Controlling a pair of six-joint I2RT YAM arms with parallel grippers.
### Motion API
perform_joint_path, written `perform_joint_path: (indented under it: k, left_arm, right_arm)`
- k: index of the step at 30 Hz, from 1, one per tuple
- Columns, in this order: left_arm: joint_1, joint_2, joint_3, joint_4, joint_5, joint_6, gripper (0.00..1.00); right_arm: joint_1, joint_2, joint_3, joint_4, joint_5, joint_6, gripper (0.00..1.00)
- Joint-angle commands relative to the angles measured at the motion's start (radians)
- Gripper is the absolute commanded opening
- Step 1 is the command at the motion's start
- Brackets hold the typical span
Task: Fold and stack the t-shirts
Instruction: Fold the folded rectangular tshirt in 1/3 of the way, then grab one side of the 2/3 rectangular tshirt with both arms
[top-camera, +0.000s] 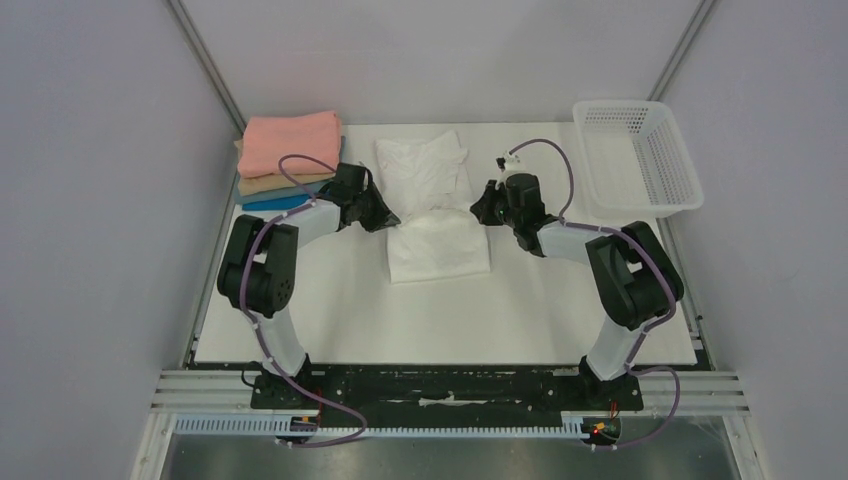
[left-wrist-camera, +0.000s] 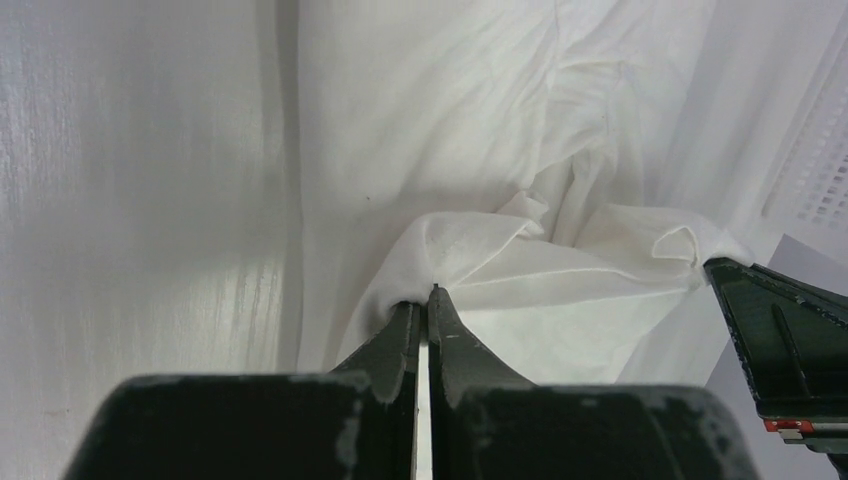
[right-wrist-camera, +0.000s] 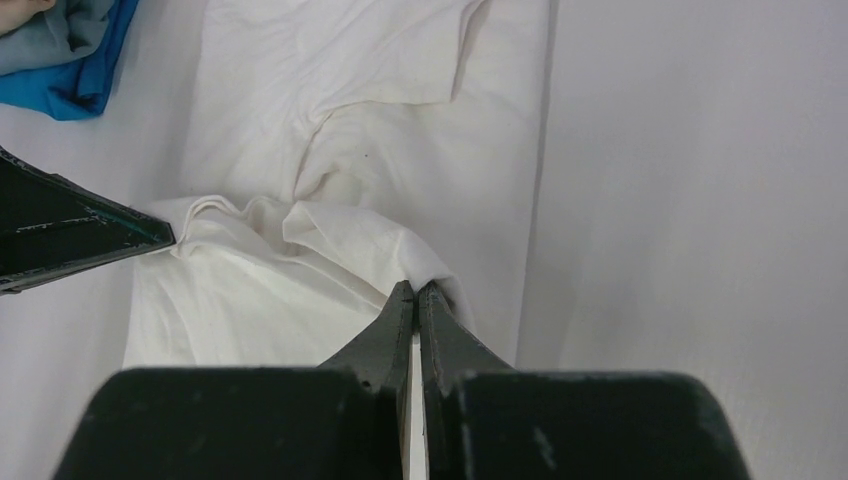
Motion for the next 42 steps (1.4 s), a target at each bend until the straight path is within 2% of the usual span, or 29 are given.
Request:
perform_joint_path:
  k: [1,2,4,5,6,7,9,10,11,12,13,20,27,33,37,39,42]
  left_arm:
    - [0.014,0.022,0.042,0.009,-0.018,0.049,0.12]
    - [0.014,0.024,0.045,0.009,-0.017,0.049,0.19]
    - [0.016,0.027,0.056,0.002,-0.011,0.056,0.30]
    - [0.015,0.026,0.062,-0.006,-0.006,0.059,0.37]
    - [0.016,0.021,0.071,-0.016,-0.004,0.061,0.44]
    - [0.017,0.015,0.078,-0.021,-0.004,0.064,0.48]
    - [0.016,-0.010,0.079,-0.026,-0.001,0.065,0.56]
    - [0.015,-0.029,0.075,-0.028,0.003,0.064,0.63]
    - [0.015,-0.047,0.064,-0.027,0.010,0.063,0.69]
    - [0.014,-0.072,0.046,-0.025,0.015,0.060,0.73]
    - [0.014,-0.099,0.023,-0.022,0.020,0.053,0.77]
    - [-0.001,-0.349,-0.228,0.003,0.021,0.027,0.81]
    - [-0.085,-0.560,-0.425,0.007,0.013,-0.008,0.82]
    - [-0.093,-0.544,-0.493,-0.008,-0.069,-0.034,0.80]
    - [-0.093,-0.473,-0.517,0.051,-0.022,-0.062,0.64]
    - [-0.094,-0.418,-0.534,0.080,0.010,-0.070,0.55]
    - [-0.095,-0.389,-0.552,0.106,0.010,-0.081,0.52]
  right_arm:
    - [-0.012,0.035,0.054,0.058,-0.010,0.010,0.00]
    - [-0.014,0.043,0.061,0.058,-0.011,0.015,0.02]
    - [-0.020,0.054,0.078,0.057,-0.023,0.014,0.15]
    - [-0.023,0.058,0.091,0.051,-0.030,0.010,0.29]
    - [-0.026,0.059,0.103,0.035,-0.039,0.007,0.47]
    - [-0.025,0.055,0.114,0.019,-0.046,-0.003,0.57]
    - [-0.025,0.035,0.118,0.002,-0.052,-0.020,0.68]
    - [-0.025,0.015,0.110,-0.003,-0.058,-0.033,0.72]
    - [-0.026,-0.003,0.097,-0.011,-0.065,-0.044,0.81]
    - [-0.025,-0.033,0.076,-0.013,-0.073,-0.053,0.94]
    - [-0.025,-0.058,0.053,-0.009,-0.085,-0.060,0.98]
    - [-0.024,-0.304,-0.223,-0.007,-0.116,-0.041,0.98]
    - [-0.025,-0.467,-0.445,0.058,-0.281,0.035,0.98]
    - [-0.024,-0.464,-0.495,-0.005,-0.248,0.039,0.98]
    - [-0.023,-0.417,-0.491,-0.014,-0.245,0.056,0.92]
    - [-0.024,-0.390,-0.472,-0.045,-0.216,0.058,0.85]
    - [-0.017,-0.371,-0.468,-0.046,-0.205,0.068,0.82]
